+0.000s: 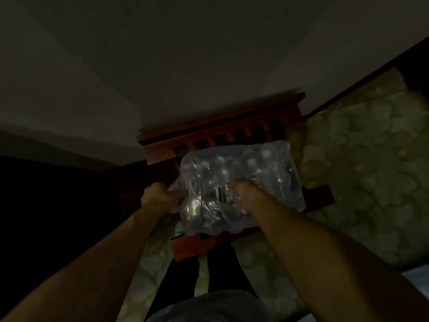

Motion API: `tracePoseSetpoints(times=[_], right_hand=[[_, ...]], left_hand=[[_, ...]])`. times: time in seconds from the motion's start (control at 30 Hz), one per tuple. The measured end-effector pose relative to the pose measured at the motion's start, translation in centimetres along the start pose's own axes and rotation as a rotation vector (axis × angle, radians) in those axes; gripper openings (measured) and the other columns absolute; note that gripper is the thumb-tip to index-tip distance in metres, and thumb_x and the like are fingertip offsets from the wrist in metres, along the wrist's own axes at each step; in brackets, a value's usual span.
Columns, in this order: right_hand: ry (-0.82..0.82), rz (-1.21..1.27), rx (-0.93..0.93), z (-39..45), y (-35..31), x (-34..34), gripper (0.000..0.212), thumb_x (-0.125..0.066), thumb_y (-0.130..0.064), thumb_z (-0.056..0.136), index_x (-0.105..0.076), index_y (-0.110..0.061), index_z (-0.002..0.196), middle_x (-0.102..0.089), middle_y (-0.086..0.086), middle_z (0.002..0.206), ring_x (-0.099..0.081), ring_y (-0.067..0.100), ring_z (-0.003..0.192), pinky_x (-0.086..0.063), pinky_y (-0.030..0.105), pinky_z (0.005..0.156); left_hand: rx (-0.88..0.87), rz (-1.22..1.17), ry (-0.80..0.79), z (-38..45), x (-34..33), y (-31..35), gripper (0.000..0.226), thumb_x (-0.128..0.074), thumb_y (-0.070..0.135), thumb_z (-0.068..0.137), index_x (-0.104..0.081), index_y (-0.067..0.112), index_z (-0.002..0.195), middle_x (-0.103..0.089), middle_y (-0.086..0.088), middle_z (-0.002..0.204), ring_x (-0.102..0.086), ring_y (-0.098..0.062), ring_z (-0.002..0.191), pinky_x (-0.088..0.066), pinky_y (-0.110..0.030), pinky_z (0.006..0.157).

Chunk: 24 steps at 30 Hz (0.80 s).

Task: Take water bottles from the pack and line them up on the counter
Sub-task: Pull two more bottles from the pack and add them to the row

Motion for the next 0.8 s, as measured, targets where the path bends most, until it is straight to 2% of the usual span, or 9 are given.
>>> tracePoseSetpoints(times=[0.03, 0.1, 0.17, 0.23, 0.33, 0.4, 0.5, 0.63, 0.8], right_hand=[[0.007, 0.022, 0.003, -0.9, -0.4, 0.2, 0.009, -0.052, -0.015, 0.096, -0.059, -0.011, 0.092, -0.050, 0.001, 0.080, -0.047, 0.013, 0.065, -0.053, 0.026, 0.057], [0.034, -0.034, 0.015, -2.3, -1.5, 0.7, 0.033, -0.047, -0.023, 0.100, -0.055, -0.001, 0.124, -0.055, 0.009, 0.098, -0.054, 0.020, 0.078, -0.053, 0.034, 0.084], [0.076, -0.226, 0.010, -3.7, -2.3, 0.9, 0.043, -0.044, -0.033, 0.101, -0.054, 0.001, 0.126, -0.060, 0.013, 0.118, -0.059, 0.027, 0.103, -0.049, 0.039, 0.099], [0.148, -0.423, 0.063, -4.7, -2.5, 1.2, 0.045, -0.050, -0.041, 0.096, -0.058, -0.004, 0.120, -0.063, 0.015, 0.120, -0.062, 0.031, 0.107, -0.052, 0.040, 0.094], [0.229, -0.650, 0.148, -6.8, -3.3, 1.4, 0.038, -0.058, -0.051, 0.085, -0.062, -0.014, 0.094, -0.066, 0.007, 0.092, -0.065, 0.025, 0.086, -0.055, 0.039, 0.084], [0.235, -0.805, 0.195, -8.1, -4.0, 1.3, 0.040, -0.058, -0.049, 0.083, -0.065, -0.014, 0.100, -0.066, 0.001, 0.081, -0.065, 0.020, 0.075, -0.057, 0.038, 0.079], [0.228, -0.828, 0.226, -10.5, -5.4, 1.0, 0.065, -0.056, -0.057, 0.081, -0.048, -0.023, 0.136, -0.069, -0.001, 0.099, -0.067, 0.018, 0.080, -0.051, 0.029, 0.064], [0.352, -1.144, 0.271, -13.8, -7.3, 0.8, 0.080, -0.039, -0.080, 0.076, -0.053, -0.027, 0.135, -0.057, 0.003, 0.136, -0.050, 0.028, 0.126, -0.037, 0.042, 0.095], [0.489, -1.080, 0.445, -18.4, -9.9, 0.8, 0.068, -0.042, -0.076, 0.075, -0.065, -0.021, 0.107, -0.065, 0.007, 0.114, -0.061, 0.028, 0.100, -0.045, 0.034, 0.075]], left_hand=[[0.008, 0.002, -0.007, -0.5, 0.3, -0.1, 0.049, -0.080, 0.055, 0.070, -0.067, 0.011, 0.086, -0.071, -0.008, 0.093, -0.067, -0.017, 0.074, -0.055, -0.028, 0.061], [0.032, 0.025, -0.025, -1.4, 1.1, -0.4, 0.054, -0.083, 0.056, 0.066, -0.067, 0.010, 0.088, -0.070, -0.007, 0.093, -0.066, -0.017, 0.073, -0.051, -0.025, 0.057], [0.033, 0.058, -0.011, -2.5, 2.2, -0.6, 0.055, -0.082, 0.056, 0.067, -0.067, 0.009, 0.090, -0.069, -0.008, 0.092, -0.065, -0.019, 0.074, -0.050, -0.025, 0.058], [-0.009, 0.069, 0.052, -3.6, 3.6, -0.3, 0.048, -0.078, 0.057, 0.072, -0.062, 0.013, 0.080, -0.064, -0.004, 0.078, -0.058, -0.014, 0.061, -0.044, -0.022, 0.050], [-0.057, 0.139, 0.117, -5.4, 5.7, 0.5, 0.047, -0.073, 0.060, 0.076, -0.057, 0.016, 0.082, -0.053, 0.000, 0.071, -0.046, -0.010, 0.054, -0.038, -0.023, 0.049], [-0.076, 0.154, 0.120, -6.4, 7.0, 1.2, 0.051, -0.071, 0.060, 0.078, -0.064, 0.012, 0.092, -0.056, -0.001, 0.075, -0.050, -0.012, 0.057, -0.041, -0.024, 0.052], [-0.120, 0.110, 0.127, -7.8, 8.9, 2.1, 0.060, -0.071, 0.061, 0.077, -0.070, 0.006, 0.099, -0.067, -0.006, 0.089, -0.064, -0.022, 0.075, -0.050, -0.027, 0.064], [-0.118, 0.061, 0.174, -10.4, 11.3, 3.2, 0.069, -0.067, 0.072, 0.070, -0.071, 0.013, 0.104, -0.071, -0.009, 0.105, -0.069, -0.027, 0.093, -0.057, -0.033, 0.078], [-0.110, -0.230, 0.117, -12.3, 13.0, 3.1, 0.067, -0.074, 0.066, 0.068, -0.070, 0.007, 0.100, -0.070, -0.011, 0.098, -0.068, -0.028, 0.081, -0.060, -0.033, 0.071]])
Point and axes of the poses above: each hand's wrist, its own z-axis towards the middle knuckle, its own x-axis out of the back of the hand, y = z × x, the point moved 2 cm from there along z, towards the middle knuckle
